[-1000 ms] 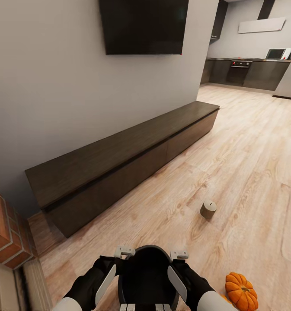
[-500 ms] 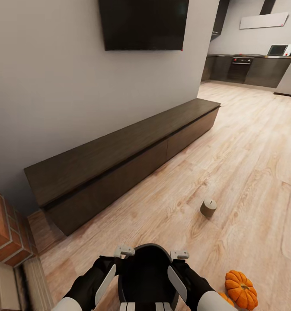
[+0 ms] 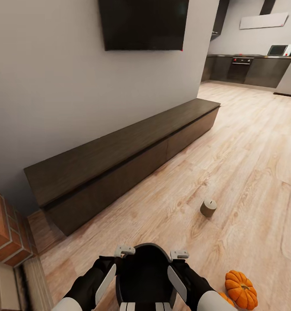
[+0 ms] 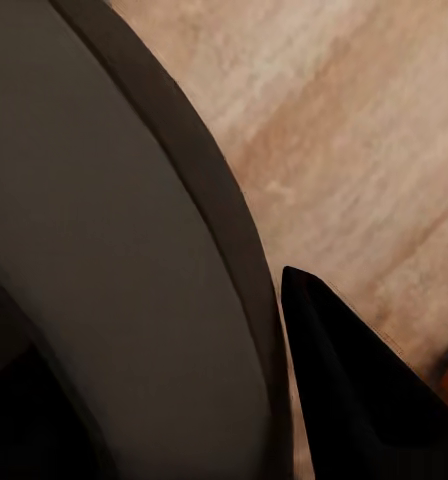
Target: Place each of the two pumpkins and all three candles from the living room inside a cabinet in the living room (use any cabinet), then make sure every cabinet is closed, and position the cauldron so it is next to a table in the living room.
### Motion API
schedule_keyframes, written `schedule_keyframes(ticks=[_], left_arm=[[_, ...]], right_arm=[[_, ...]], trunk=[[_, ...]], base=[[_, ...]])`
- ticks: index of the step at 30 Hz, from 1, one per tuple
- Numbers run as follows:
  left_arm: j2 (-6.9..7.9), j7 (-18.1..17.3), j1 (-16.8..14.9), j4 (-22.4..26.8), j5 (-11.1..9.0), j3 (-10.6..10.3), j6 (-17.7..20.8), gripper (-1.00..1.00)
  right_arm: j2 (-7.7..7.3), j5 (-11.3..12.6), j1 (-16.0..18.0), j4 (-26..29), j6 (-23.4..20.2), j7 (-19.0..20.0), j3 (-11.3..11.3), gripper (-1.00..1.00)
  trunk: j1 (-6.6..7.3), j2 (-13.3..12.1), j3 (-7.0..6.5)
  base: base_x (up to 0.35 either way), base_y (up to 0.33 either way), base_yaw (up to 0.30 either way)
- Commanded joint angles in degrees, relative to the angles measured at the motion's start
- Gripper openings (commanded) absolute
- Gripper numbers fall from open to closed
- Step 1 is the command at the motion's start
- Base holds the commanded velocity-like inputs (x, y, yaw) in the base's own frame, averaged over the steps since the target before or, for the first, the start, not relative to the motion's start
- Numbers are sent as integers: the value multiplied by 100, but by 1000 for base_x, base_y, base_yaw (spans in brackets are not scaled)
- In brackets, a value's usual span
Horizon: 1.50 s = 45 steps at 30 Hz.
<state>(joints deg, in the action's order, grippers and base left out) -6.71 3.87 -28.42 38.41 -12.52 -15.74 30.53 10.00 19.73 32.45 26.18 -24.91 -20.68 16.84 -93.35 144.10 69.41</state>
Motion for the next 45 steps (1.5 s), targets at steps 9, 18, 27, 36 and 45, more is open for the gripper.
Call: schedule_keyframes(ticks=[9, 18, 27, 36, 45], left_arm=[[13, 74, -5, 41, 148, 8, 40, -100], [12, 74, -6, 57, 151, 10, 33, -100], [13, 80, -4, 69, 147, 10, -131, -100], [12, 87, -4, 70, 144, 10, -213, -100], [12, 87, -5, 70, 144, 10, -214, -100]], right_arm=[[0, 101, -2, 10, -5, -32, 21, -100], [0, 87, -2, 18, 213, -35, 28, -100], [0, 84, -2, 19, 257, -35, 32, -100], [0, 84, -2, 19, 259, -33, 30, -100], [0, 84, -2, 19, 349, -32, 38, -100]], trunk=[[0, 1, 5], [21, -9, -172], [44, -21, -371], [67, -33, -571], [90, -46, -770]], base=[[0, 0, 0], [0, 0, 0], [0, 0, 0], [0, 0, 0], [0, 0, 0]])
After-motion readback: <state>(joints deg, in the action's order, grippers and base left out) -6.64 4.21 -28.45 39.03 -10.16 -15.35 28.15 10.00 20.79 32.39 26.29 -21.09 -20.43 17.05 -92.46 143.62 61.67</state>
